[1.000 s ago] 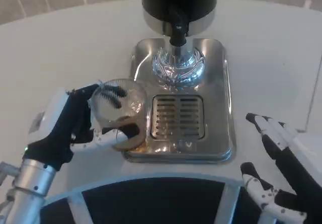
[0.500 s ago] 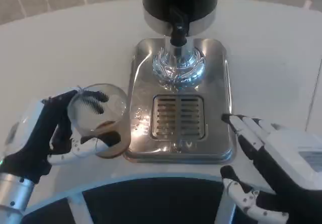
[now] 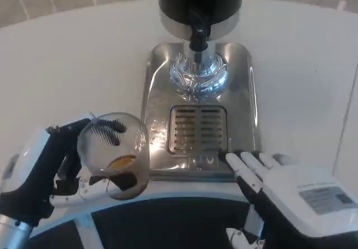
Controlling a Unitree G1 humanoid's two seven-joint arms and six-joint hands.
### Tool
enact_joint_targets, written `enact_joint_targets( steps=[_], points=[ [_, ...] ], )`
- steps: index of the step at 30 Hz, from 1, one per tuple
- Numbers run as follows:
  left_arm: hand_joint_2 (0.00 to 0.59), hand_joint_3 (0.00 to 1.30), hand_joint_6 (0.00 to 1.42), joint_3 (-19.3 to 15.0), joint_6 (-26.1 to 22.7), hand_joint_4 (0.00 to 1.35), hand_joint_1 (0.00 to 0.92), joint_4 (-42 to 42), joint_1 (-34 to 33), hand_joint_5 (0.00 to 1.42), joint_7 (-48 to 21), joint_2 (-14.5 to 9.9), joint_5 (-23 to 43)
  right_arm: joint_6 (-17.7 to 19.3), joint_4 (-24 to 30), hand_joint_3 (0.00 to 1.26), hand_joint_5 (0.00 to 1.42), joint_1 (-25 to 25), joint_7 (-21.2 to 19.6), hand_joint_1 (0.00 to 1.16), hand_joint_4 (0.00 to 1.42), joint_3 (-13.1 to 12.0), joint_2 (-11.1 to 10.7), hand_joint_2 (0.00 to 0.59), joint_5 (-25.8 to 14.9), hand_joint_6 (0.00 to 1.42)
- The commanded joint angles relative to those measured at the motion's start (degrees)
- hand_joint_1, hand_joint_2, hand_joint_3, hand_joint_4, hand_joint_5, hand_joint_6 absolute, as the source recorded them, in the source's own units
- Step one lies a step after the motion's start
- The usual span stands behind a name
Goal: Grasp the cup under the faucet to collect the drink, then remove the cup.
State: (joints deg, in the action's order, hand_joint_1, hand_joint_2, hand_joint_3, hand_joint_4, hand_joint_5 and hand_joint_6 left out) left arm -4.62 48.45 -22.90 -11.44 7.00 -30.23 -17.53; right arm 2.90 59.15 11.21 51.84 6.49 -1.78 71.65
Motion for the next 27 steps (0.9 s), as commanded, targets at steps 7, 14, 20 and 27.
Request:
enact_joint_targets(
  steps=[7, 14, 20, 27],
  points=[
    [0.064, 1.02, 1.42, -1.6, 0.7, 1.22, 0.543, 6.1, 4.6, 1.38, -3.8, -0.1, 3.2, 4.9, 0.8, 0.00, 0.00, 4.3, -2.2, 0.23, 0.00, 1.3, 2.3, 0.583, 0.9, 0.00],
    [0.061, 1.02, 1.42, -2.4, 0.7, 1.22, 0.542, 7.1, 5.9, 1.38, -5.5, -0.3, 3.8, 6.4, 0.8, 0.00, 0.00, 5.0, -2.1, 0.24, 0.00, 0.6, 3.5, 0.583, 0.8, 0.00],
    [0.056, 1.02, 1.42, -2.4, 0.6, 1.22, 0.538, 7.8, 6.4, 1.38, -6.6, -0.1, 4.3, 7.1, 0.8, 0.00, 0.00, 4.8, -1.7, 0.24, 0.00, 0.0, 4.6, 0.583, 0.8, 0.00],
    [0.049, 1.02, 1.42, -2.4, 0.3, 1.22, 0.545, 8.2, 6.7, 1.36, -7.5, 0.0, 4.6, 7.4, 0.8, 0.00, 0.00, 4.8, -1.5, 0.24, 0.00, -0.6, 5.4, 0.583, 0.8, 0.00]
  ],
)
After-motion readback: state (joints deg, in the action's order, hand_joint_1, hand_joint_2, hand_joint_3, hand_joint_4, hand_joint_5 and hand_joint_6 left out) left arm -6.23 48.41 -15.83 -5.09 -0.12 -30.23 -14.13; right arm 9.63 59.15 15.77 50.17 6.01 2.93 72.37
